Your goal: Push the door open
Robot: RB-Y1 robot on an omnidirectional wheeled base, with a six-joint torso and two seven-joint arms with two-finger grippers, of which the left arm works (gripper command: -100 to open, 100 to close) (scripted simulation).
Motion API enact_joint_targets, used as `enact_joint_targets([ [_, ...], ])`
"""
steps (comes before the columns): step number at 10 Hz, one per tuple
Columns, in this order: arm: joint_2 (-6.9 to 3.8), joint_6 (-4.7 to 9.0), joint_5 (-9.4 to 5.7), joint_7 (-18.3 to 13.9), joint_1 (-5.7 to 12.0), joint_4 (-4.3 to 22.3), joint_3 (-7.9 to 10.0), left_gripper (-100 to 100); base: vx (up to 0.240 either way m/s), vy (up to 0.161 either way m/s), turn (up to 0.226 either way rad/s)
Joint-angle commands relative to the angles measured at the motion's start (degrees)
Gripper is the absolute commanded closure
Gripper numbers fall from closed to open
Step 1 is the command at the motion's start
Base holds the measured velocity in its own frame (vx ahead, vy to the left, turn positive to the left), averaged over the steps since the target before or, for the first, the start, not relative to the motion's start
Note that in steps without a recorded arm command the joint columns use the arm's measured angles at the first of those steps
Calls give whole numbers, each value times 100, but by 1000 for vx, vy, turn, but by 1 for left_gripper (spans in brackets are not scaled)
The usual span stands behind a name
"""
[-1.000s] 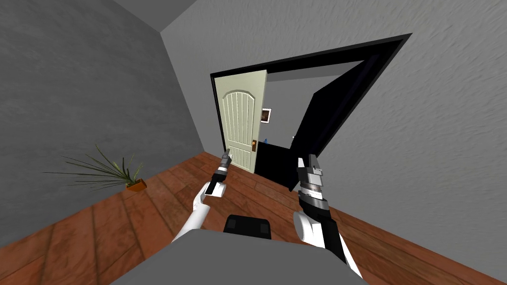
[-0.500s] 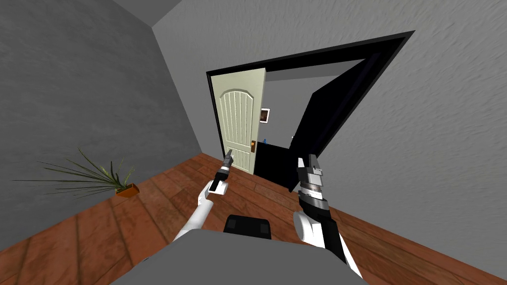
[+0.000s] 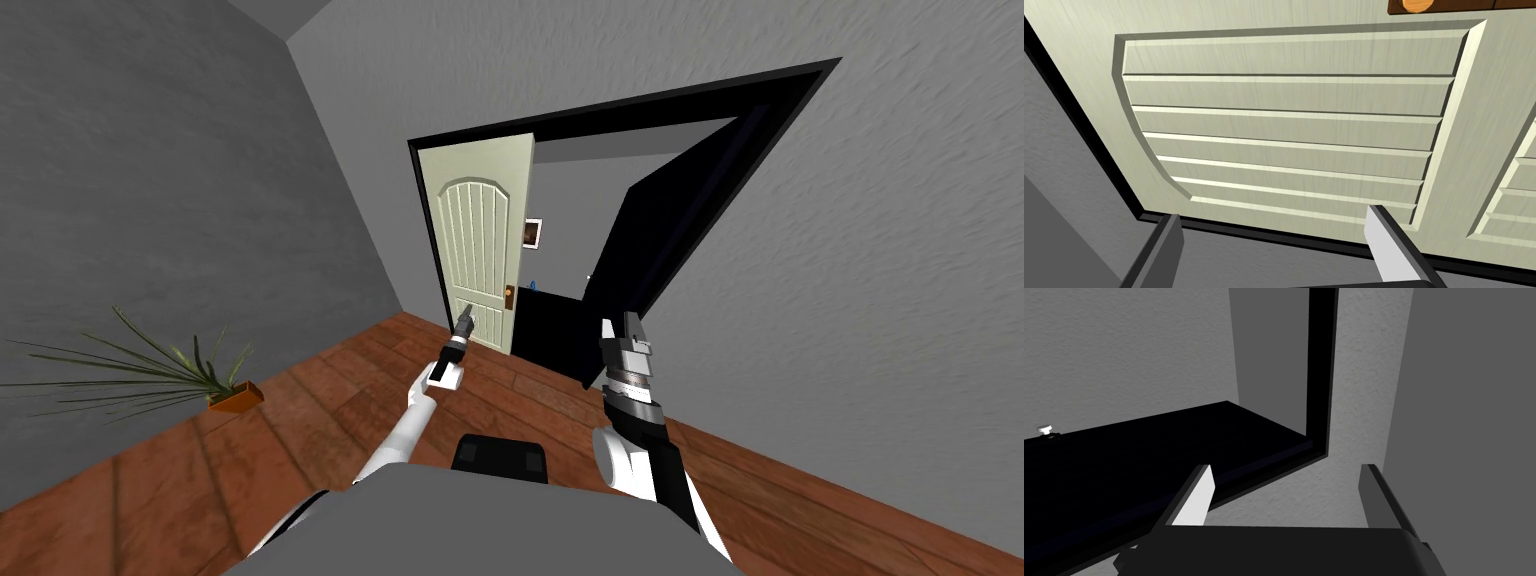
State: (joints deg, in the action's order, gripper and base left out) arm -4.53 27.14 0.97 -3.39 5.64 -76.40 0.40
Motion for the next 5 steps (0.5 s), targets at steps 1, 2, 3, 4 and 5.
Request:
enact_joint_targets([
  [1,2,-14,-30,24,198,286,-2,-100,96,22,-65],
  [2,5,-1,-50,35,319,448,-2,-100,102,25,-52],
  [3,8,12,-69,47,440,665,-2,-100,95,39,-63],
  [4,8,12,-69,47,440,743,-2,-100,63,24,-24],
  [5,12,25,-89,58,561,909,-2,-100,60,17,-32],
])
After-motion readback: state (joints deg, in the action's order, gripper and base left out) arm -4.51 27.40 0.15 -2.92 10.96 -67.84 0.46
